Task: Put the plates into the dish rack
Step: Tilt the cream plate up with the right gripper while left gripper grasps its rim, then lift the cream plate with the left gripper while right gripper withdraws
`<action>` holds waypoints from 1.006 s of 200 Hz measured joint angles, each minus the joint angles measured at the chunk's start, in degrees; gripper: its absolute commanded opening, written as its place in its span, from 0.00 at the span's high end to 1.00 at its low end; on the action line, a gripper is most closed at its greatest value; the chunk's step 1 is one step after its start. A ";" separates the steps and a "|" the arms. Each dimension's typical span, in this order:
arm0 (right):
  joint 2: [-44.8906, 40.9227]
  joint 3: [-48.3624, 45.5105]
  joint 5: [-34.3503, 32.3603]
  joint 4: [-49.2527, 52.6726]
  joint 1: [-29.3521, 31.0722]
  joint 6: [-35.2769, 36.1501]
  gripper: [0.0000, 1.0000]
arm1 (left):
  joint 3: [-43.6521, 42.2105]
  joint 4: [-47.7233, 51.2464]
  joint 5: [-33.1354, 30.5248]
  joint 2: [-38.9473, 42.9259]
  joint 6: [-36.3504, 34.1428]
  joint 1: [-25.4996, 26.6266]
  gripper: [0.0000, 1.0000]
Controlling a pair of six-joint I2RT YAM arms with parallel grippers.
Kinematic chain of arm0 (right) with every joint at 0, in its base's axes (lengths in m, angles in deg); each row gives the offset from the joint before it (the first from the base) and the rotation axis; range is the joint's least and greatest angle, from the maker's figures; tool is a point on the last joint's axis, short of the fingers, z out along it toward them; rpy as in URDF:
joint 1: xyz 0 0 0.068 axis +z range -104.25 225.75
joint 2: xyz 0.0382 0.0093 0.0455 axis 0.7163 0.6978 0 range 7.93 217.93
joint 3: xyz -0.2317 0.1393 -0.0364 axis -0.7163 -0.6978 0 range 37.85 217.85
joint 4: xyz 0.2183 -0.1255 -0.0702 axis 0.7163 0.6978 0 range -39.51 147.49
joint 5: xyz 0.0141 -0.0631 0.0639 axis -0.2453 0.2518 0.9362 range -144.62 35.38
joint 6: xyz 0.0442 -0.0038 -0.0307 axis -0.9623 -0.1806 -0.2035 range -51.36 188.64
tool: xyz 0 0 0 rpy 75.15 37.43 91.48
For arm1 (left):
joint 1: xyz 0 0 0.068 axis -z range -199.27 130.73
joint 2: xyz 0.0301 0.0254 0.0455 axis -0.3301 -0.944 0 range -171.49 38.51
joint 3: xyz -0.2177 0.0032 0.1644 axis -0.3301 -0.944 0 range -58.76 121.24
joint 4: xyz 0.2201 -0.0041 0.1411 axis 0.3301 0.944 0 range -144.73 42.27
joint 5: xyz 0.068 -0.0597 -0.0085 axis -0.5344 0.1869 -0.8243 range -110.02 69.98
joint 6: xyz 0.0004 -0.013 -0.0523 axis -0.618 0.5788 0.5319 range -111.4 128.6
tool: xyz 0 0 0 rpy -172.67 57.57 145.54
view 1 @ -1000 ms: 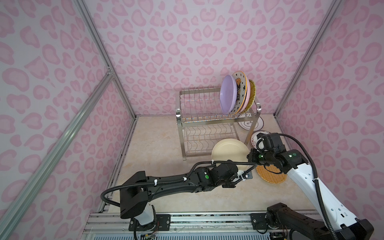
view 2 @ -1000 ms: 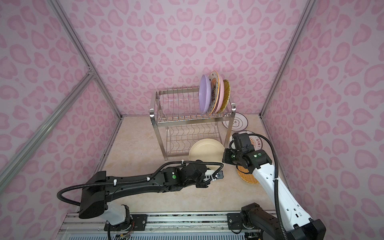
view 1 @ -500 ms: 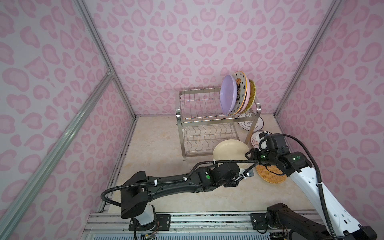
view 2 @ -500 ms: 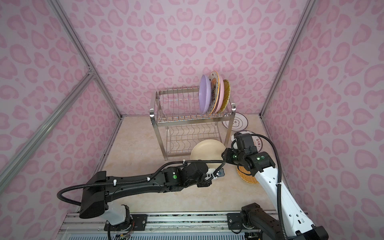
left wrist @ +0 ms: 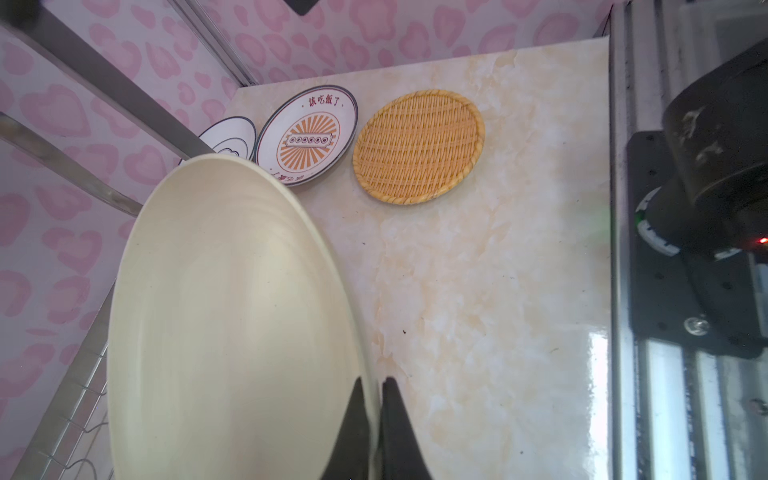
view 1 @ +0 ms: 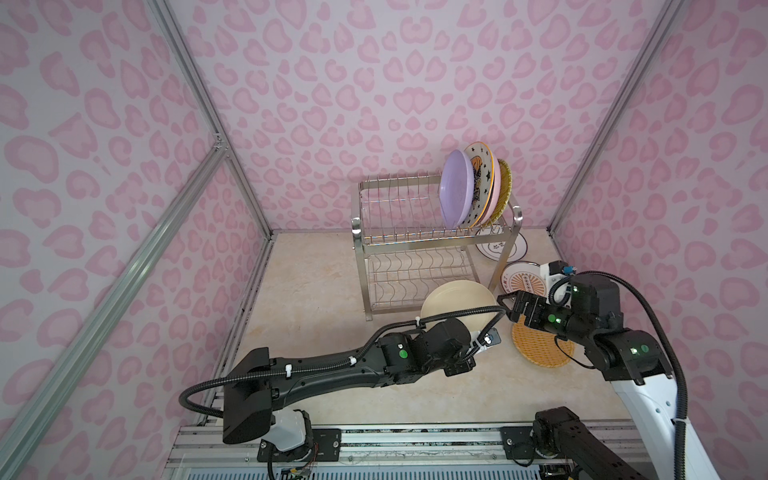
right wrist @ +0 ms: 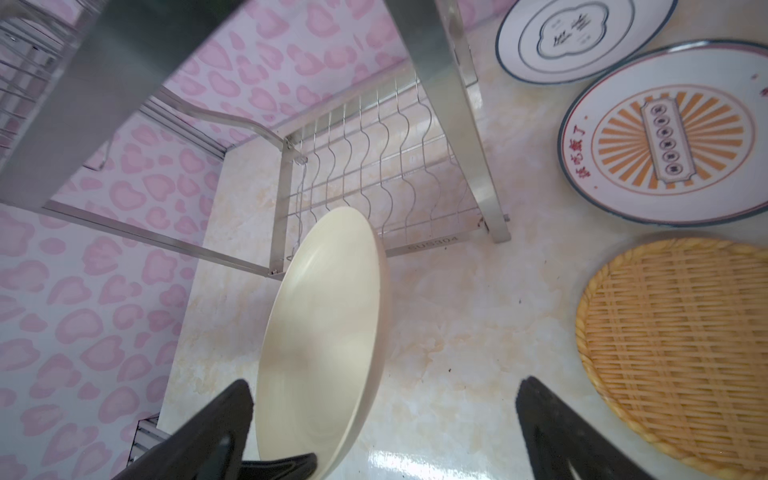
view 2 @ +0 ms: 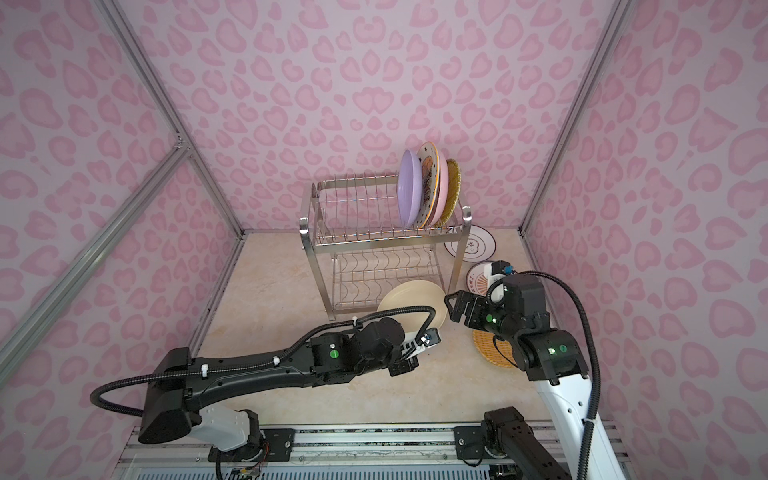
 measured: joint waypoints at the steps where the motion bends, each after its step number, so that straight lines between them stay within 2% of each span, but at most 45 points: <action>1: -0.22 0.11 -0.20 -0.02 -0.04 0.00 0.01 | -0.04 0.00 0.17 0.35 0.22 0.00 0.96; 35: -5.25 1.07 -3.21 -0.90 -0.13 1.03 0.01 | -0.81 -0.90 4.68 10.10 7.08 0.00 0.96; 74: -9.46 -2.58 -5.11 -4.13 -0.13 0.94 0.01 | 0.09 -1.75 12.13 19.45 13.20 0.00 0.96; 120: -12.26 -7.50 -4.39 -8.85 -0.13 -1.01 0.01 | 6.29 -6.71 16.00 24.17 17.31 -0.57 0.96; 154: -14.45 -11.80 -1.22 -13.00 -0.13 -1.86 0.01 | 12.17 -13.22 15.98 21.86 25.57 -8.72 0.96; 201: -15.50 -15.87 2.23 -17.51 -0.13 -2.69 0.01 | 20.90 -21.62 17.49 13.09 42.18 -22.95 0.96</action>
